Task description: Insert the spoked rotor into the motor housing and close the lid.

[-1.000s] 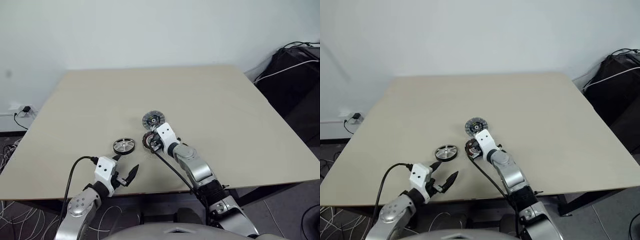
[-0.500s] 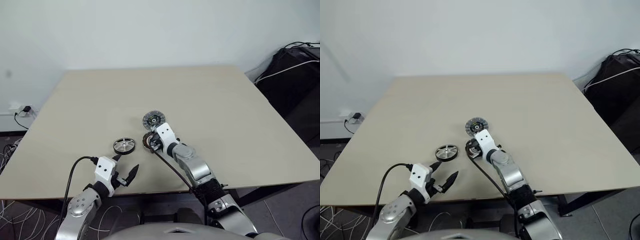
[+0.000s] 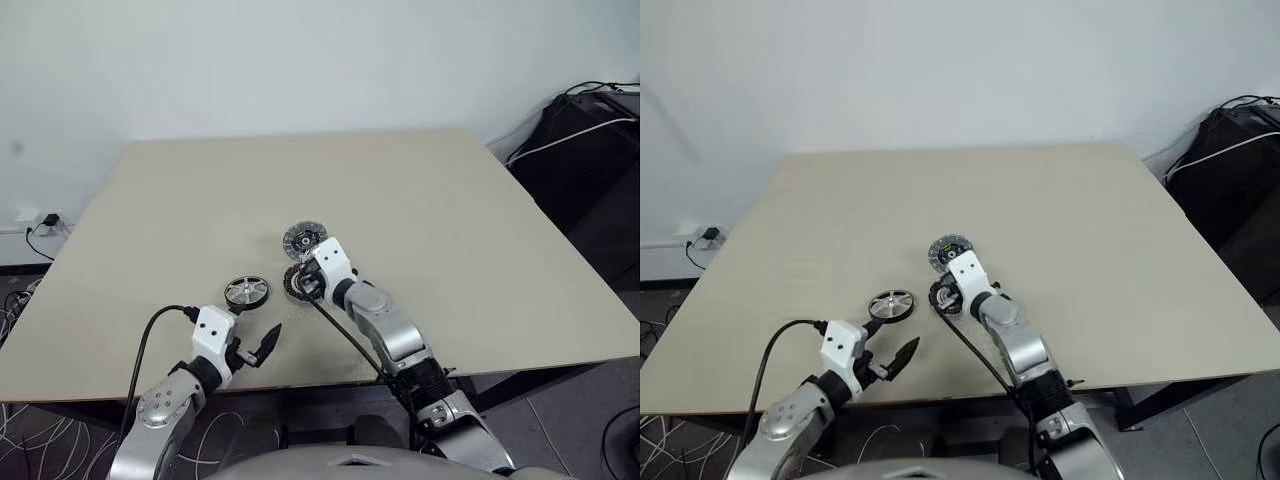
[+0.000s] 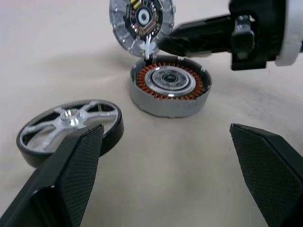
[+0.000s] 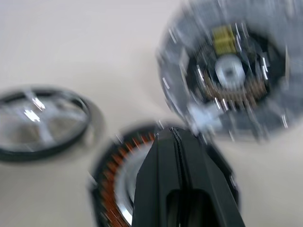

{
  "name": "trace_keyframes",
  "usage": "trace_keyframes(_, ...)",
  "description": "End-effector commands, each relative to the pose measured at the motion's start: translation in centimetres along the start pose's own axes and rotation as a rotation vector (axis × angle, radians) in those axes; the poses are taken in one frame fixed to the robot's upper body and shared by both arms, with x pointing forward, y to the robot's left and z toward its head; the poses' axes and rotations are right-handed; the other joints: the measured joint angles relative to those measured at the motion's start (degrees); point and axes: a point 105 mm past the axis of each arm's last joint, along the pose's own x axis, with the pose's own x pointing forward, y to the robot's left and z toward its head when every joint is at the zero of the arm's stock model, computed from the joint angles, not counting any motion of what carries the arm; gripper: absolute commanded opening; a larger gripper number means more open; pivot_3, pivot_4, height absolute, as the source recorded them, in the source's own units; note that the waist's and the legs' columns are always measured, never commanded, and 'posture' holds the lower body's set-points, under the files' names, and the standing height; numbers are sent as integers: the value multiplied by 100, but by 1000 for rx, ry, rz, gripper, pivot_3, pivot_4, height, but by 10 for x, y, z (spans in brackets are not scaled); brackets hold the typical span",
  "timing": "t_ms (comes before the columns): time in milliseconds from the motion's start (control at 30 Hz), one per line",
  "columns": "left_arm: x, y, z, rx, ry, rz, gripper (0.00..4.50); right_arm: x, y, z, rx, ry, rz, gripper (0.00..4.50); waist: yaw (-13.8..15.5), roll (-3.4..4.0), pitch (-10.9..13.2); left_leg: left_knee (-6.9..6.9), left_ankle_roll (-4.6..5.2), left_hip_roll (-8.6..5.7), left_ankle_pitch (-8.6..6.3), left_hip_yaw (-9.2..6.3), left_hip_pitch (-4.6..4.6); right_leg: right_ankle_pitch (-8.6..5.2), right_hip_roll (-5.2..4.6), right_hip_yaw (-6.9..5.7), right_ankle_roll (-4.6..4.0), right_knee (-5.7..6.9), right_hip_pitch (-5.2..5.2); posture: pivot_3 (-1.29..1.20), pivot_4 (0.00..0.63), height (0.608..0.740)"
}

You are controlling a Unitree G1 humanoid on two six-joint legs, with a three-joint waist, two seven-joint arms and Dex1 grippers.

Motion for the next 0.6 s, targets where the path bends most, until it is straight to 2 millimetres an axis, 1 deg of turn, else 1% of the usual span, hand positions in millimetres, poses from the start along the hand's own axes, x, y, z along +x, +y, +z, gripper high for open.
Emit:
trace_keyframes(33,0,-4,15,21,-46,-7,4500,2,-4,10,-21,-34,-13,15,10,-1,0,0,0,-1,0,0,0,0,0,0,0,-1,1,0,0,740)
trace_keyframes(133,-1,-4,16,19,-46,-2,4500,2,-7,-5,-16,16,-18,15,10,-1,0,1,0,-1,0,1,0,0,-1,0,0,-1,1,0,0,740)
trace_keyframes(267,-1,-4,16,18,-47,3,4500,-1,-14,-39,-22,134,-38,15,8,1,1,0,0,-1,0,1,1,1,-1,-1,-2,0,1,0,0,740)
trace_keyframes(333,-1,-4,16,17,-47,5,4500,-3,-16,-46,-24,156,-44,15,8,2,-5,0,0,-1,0,1,2,1,-1,1,-2,-1,2,0,0,740)
trace_keyframes(400,-1,-3,17,17,-46,5,4500,-4,-16,-40,-16,132,-43,15,13,0,-8,0,0,-1,0,0,3,0,0,0,-1,0,3,0,0,740)
trace_keyframes(433,0,-3,17,17,-46,2,4500,-3,-15,-33,-13,108,-40,15,15,-1,-8,1,0,-1,0,0,4,0,-1,0,0,0,5,0,0,740)
trace_keyframes(600,3,-4,18,20,-46,-9,4500,-1,-4,6,-18,-33,2,15,12,2,-3,4,0,-1,0,0,3,0,0,1,1,0,5,0,0,740)
